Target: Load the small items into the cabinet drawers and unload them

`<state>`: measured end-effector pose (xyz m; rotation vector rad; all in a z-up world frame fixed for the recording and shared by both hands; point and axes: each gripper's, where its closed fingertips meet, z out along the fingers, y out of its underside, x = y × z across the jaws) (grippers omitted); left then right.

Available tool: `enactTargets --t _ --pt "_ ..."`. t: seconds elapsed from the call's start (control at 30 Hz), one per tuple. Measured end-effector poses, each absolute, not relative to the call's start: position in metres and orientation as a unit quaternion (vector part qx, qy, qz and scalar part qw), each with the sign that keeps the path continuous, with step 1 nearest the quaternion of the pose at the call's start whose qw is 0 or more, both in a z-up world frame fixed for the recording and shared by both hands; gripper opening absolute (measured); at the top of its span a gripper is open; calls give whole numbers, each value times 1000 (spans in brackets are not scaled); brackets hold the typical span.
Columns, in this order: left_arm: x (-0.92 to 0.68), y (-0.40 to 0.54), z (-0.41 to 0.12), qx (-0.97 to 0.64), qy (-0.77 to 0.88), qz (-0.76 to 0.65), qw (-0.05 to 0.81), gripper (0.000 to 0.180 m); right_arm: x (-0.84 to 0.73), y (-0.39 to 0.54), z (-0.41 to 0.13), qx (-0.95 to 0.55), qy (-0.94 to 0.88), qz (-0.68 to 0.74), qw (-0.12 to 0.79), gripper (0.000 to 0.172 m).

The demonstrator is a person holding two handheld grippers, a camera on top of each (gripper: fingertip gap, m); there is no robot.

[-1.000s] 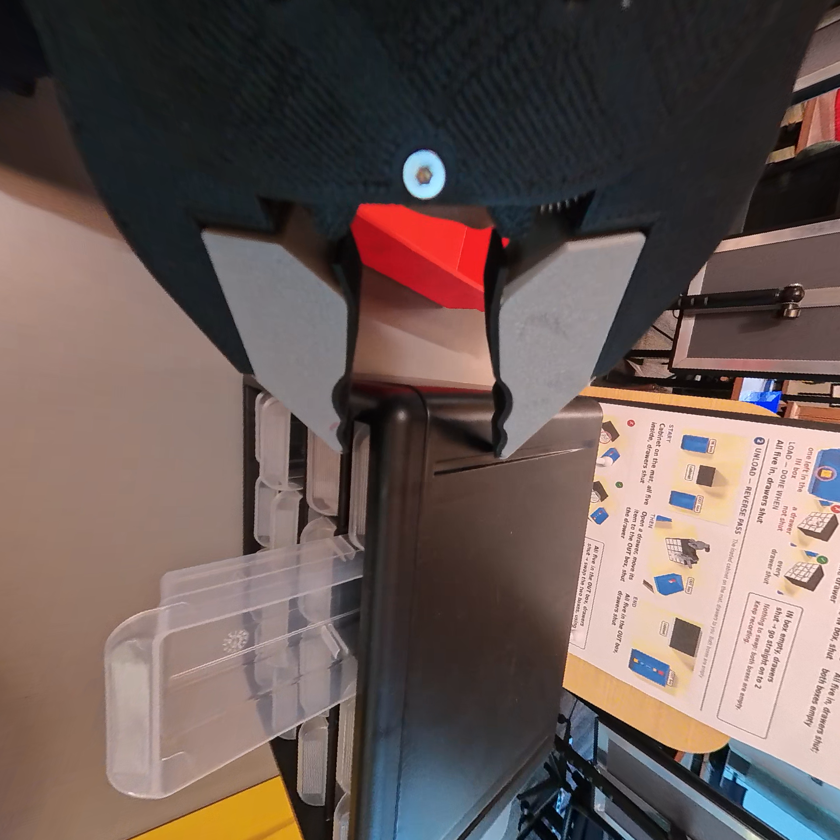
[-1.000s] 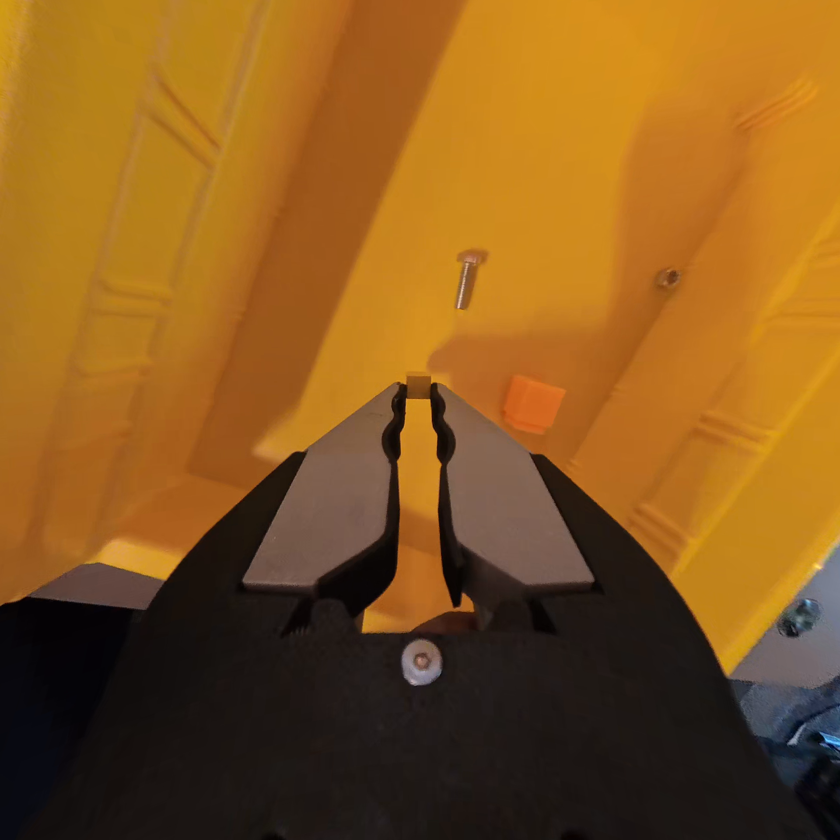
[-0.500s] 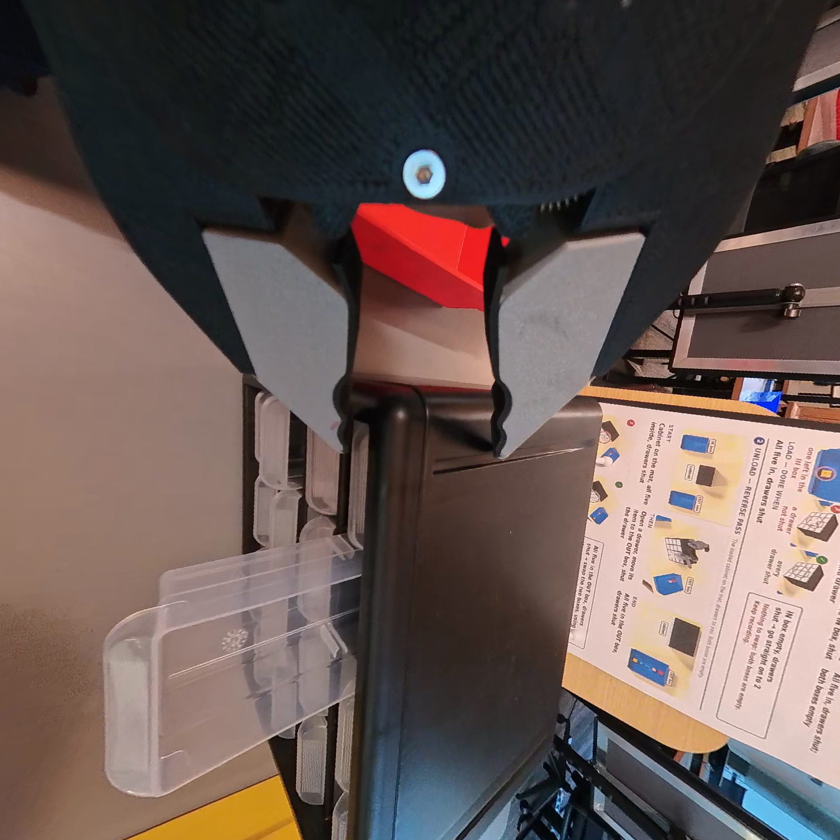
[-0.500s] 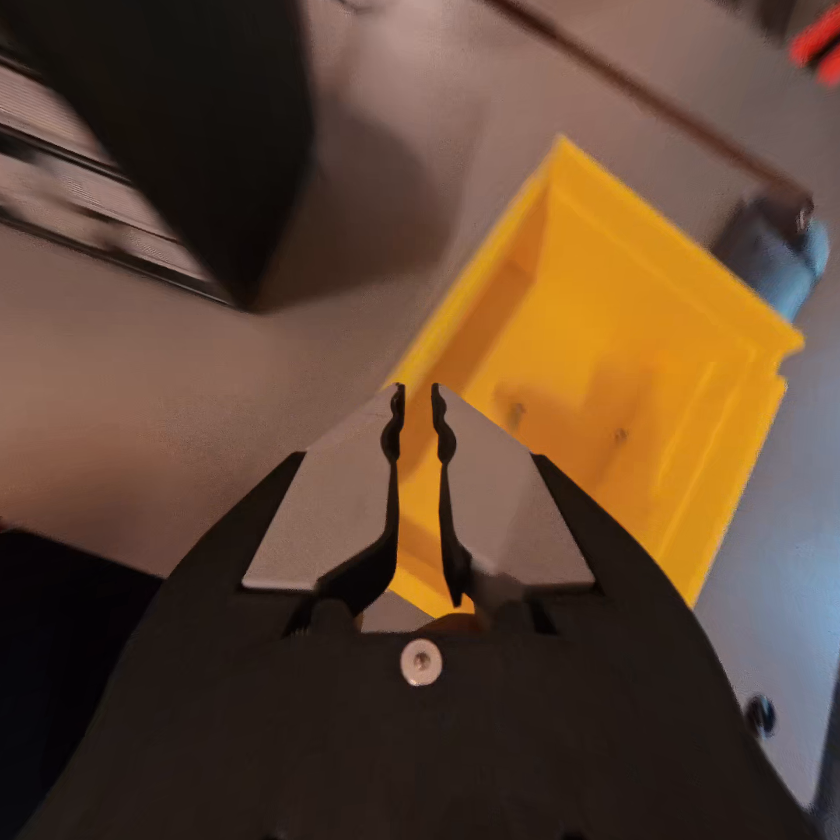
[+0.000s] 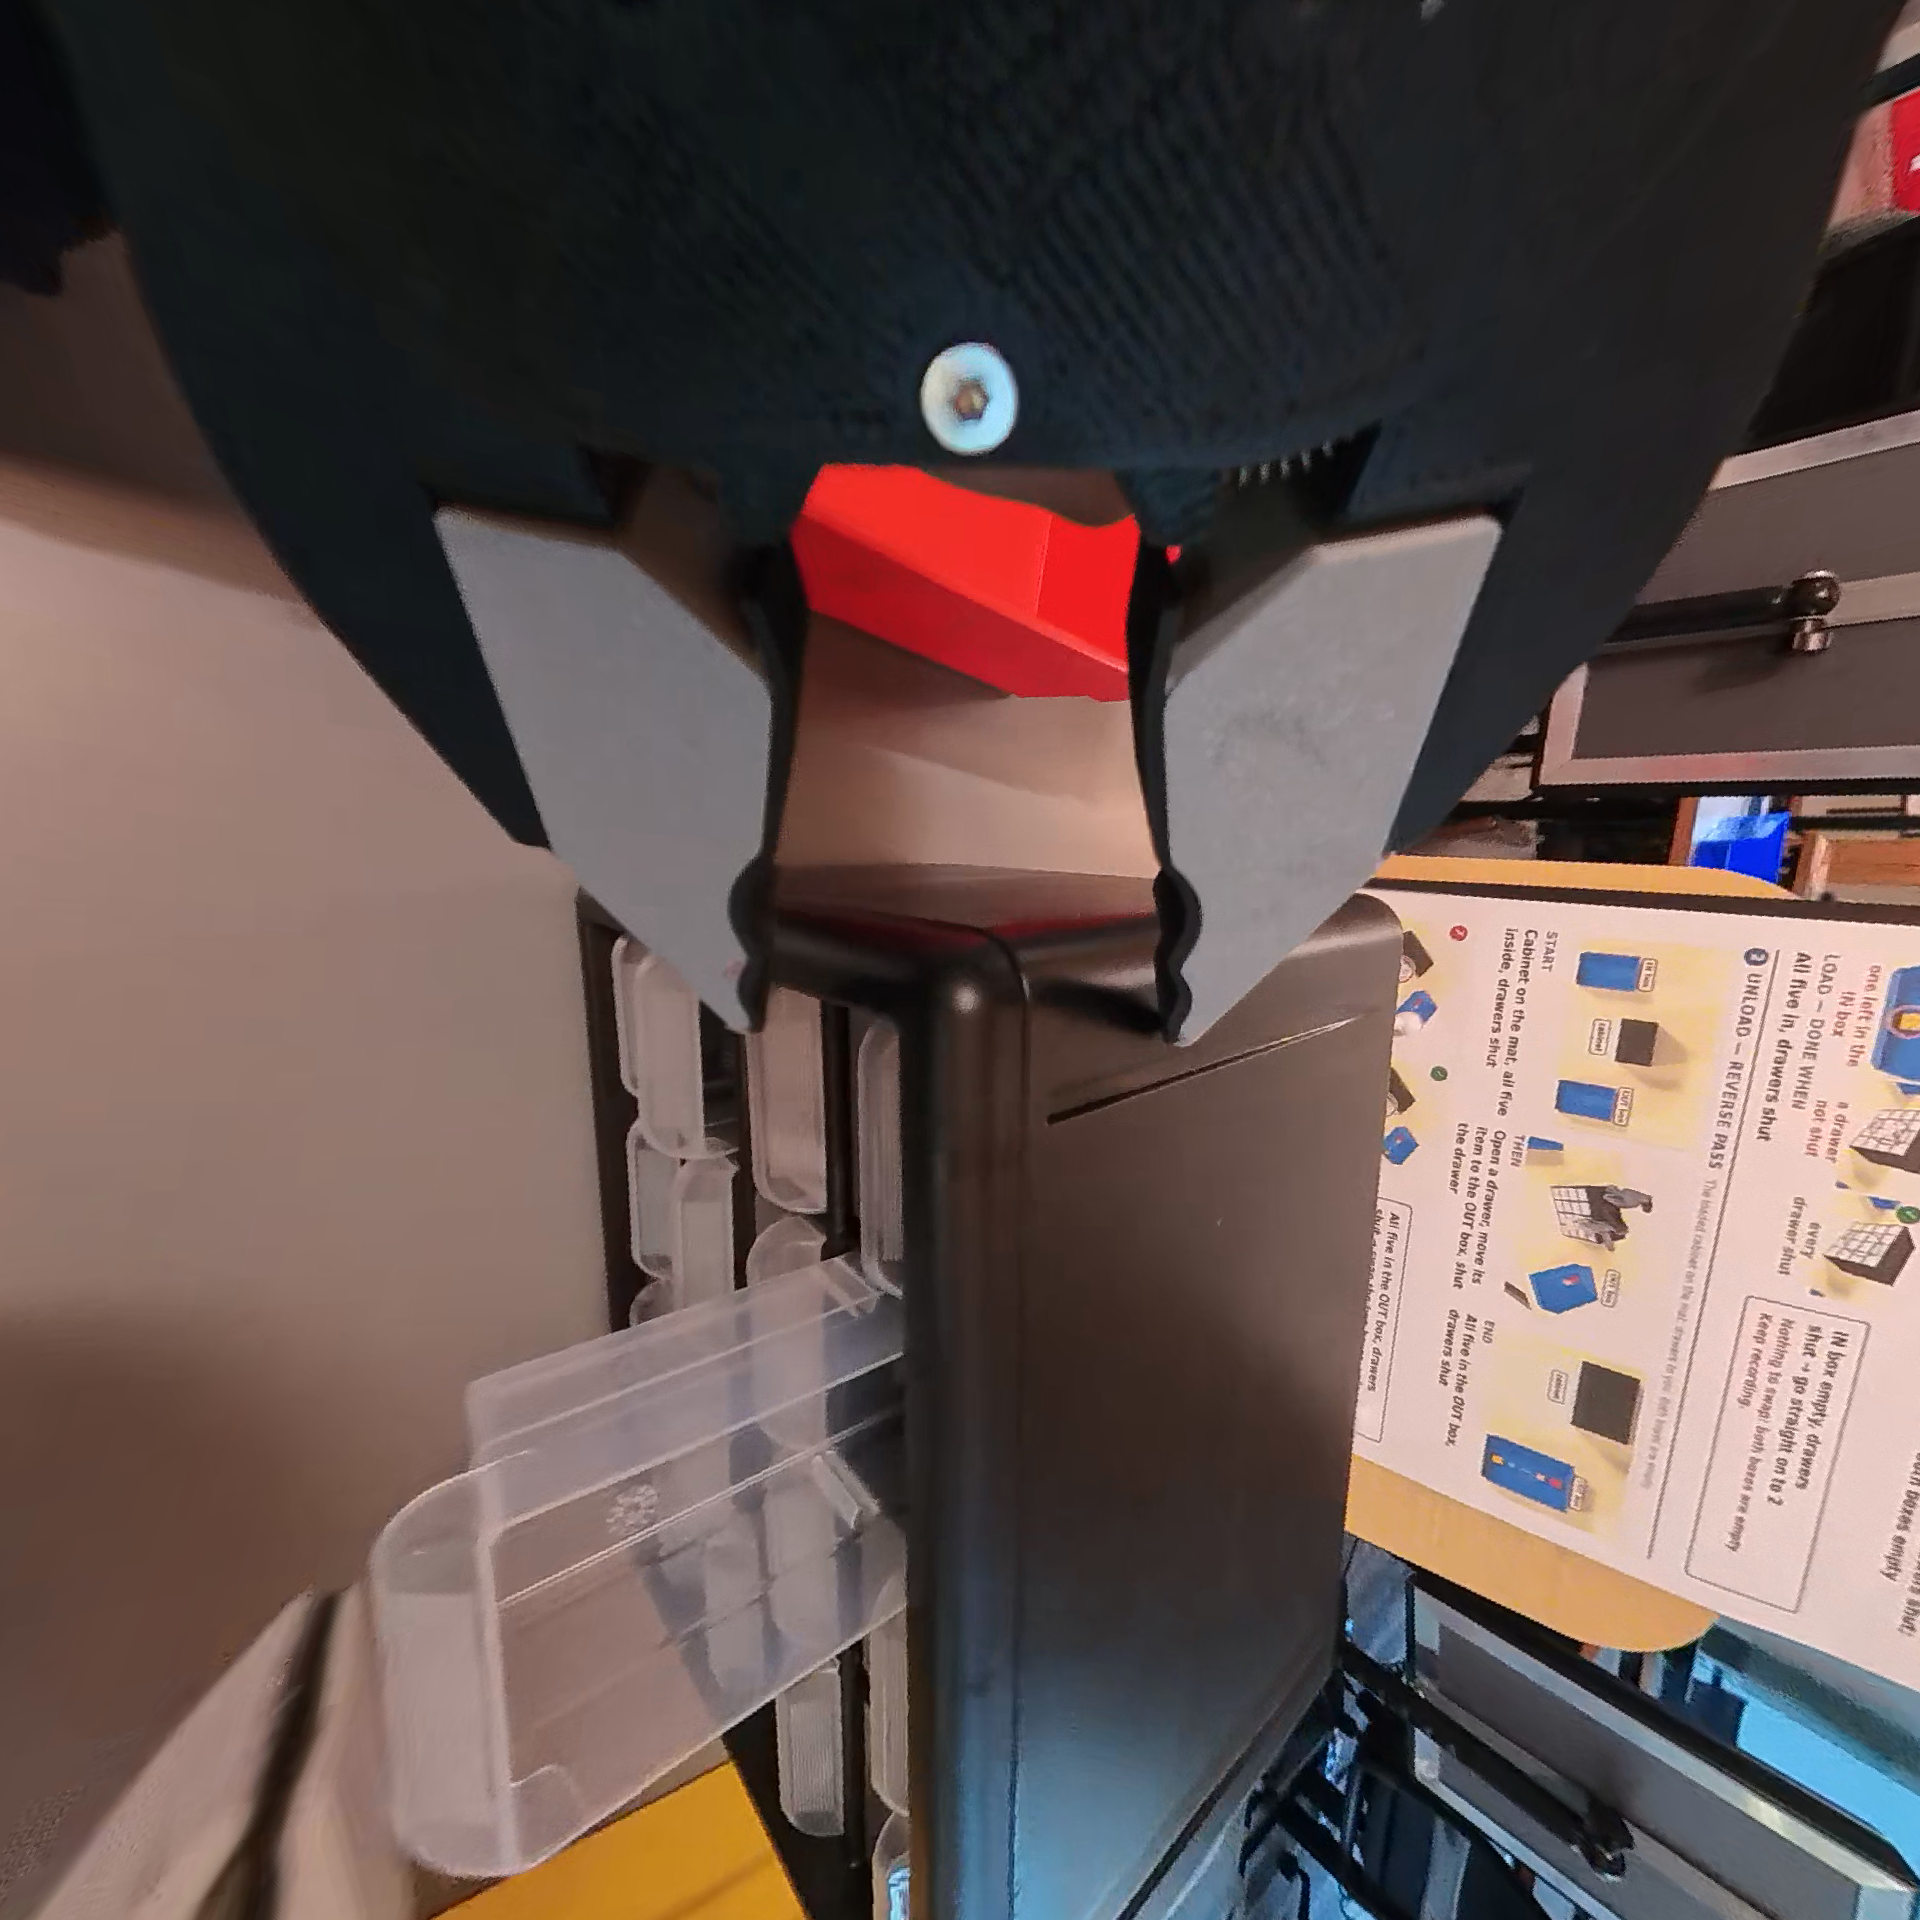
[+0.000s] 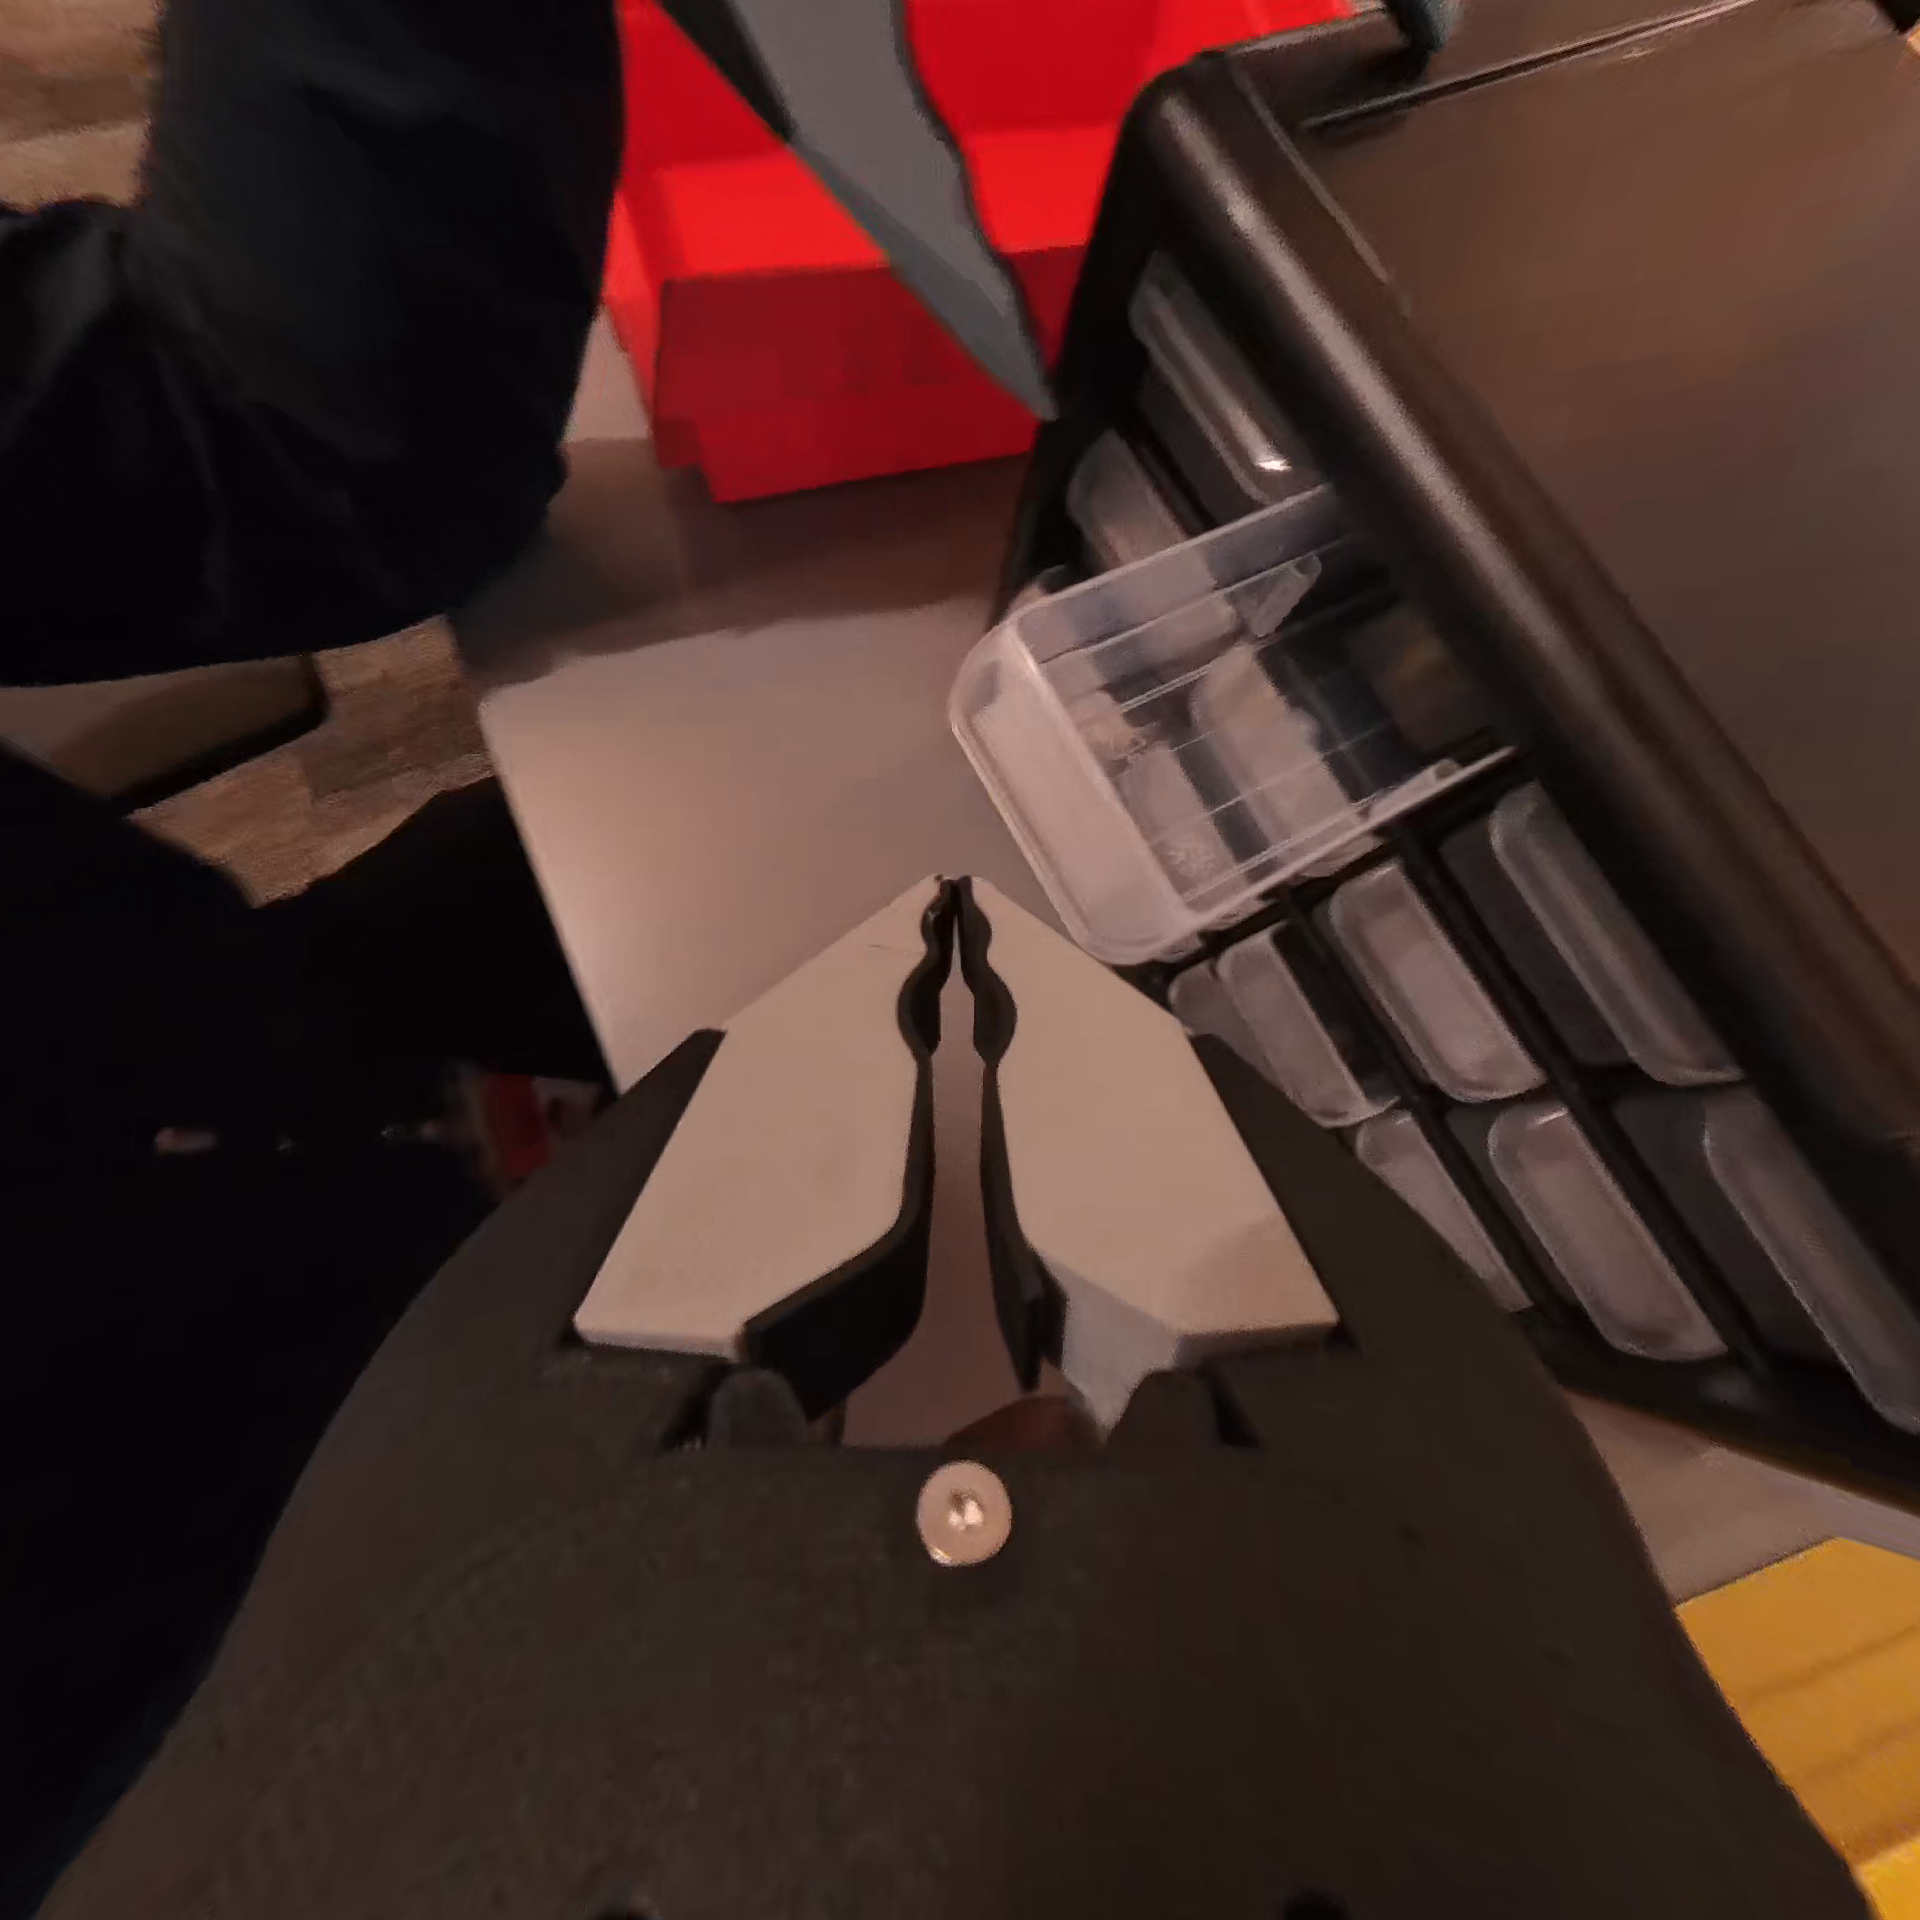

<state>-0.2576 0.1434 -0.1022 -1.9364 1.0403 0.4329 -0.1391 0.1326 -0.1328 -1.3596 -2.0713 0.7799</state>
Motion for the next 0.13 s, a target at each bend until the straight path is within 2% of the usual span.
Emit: enactTargets --t 0.03,0.13 --pt "-257 143 -102 -779 416 169 437 73 -147 138 -136 -515 -759 287 276 0" --pt "-258 144 -101 -780 412 162 441 71 -171 164 -135 -535 -727 273 332 0"
